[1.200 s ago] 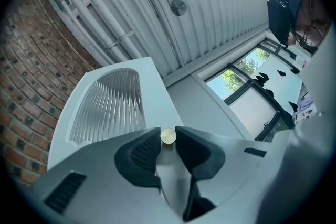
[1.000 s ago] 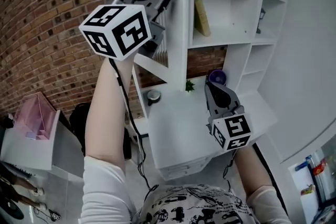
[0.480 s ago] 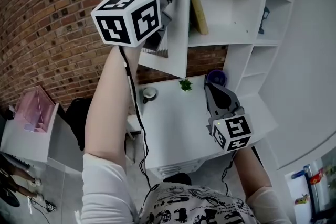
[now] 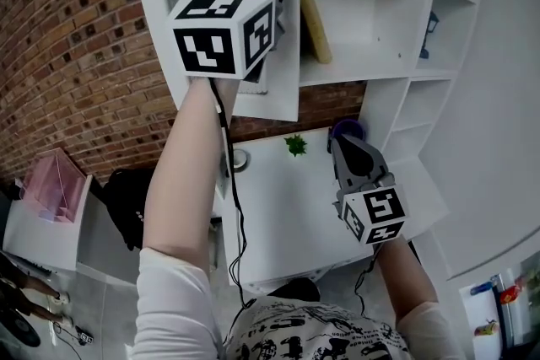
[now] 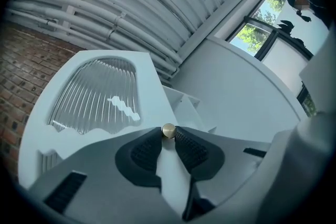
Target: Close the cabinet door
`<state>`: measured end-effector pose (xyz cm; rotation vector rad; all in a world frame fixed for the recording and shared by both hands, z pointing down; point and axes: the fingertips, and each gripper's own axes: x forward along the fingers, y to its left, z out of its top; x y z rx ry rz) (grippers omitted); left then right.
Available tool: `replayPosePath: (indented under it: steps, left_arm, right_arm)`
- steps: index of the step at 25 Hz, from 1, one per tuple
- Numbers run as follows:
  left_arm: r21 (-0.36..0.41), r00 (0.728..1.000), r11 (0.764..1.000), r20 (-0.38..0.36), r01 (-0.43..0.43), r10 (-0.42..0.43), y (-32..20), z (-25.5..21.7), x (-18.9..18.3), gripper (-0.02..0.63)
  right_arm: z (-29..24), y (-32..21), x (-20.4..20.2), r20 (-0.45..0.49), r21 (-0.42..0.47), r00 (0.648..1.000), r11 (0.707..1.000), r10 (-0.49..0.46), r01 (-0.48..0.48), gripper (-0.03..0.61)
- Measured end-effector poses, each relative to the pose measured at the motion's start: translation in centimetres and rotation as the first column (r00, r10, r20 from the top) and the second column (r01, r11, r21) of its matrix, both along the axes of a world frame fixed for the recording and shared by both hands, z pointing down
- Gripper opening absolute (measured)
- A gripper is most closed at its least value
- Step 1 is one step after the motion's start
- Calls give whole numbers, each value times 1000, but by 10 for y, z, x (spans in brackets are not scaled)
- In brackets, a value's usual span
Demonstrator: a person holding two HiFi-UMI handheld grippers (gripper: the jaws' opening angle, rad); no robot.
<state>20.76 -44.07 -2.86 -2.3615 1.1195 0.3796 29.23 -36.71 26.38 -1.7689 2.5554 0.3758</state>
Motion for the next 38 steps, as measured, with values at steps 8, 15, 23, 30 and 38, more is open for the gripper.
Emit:
replayPosePath:
  steps: [8, 15, 23, 30, 38]
  left_arm:
    - [25, 999, 999, 15, 48, -49, -36, -3, 11, 95]
    - [57, 992, 992, 54, 112, -115, -65, -3, 18, 97]
    - [88, 979, 978, 66, 189, -195, -94, 0, 24, 97]
    - [90, 969, 970, 82, 226, -233, -116, 0, 26, 97]
    - [109, 967, 967, 84, 230, -240, -120, 1, 27, 95]
  right_arm:
    - [-2, -39, 12, -2, -1, 1000, 1000, -1, 1, 15]
    - [-6, -73, 22, 20, 6, 1000, 1000, -14, 13, 15]
    - [3, -106, 31, 35, -17, 998, 999, -49, 50, 15]
    - [4, -130, 35, -3, -31, 997, 997, -75, 75, 15]
    - [13, -157, 48, -4, -42, 996, 995, -91, 91, 15]
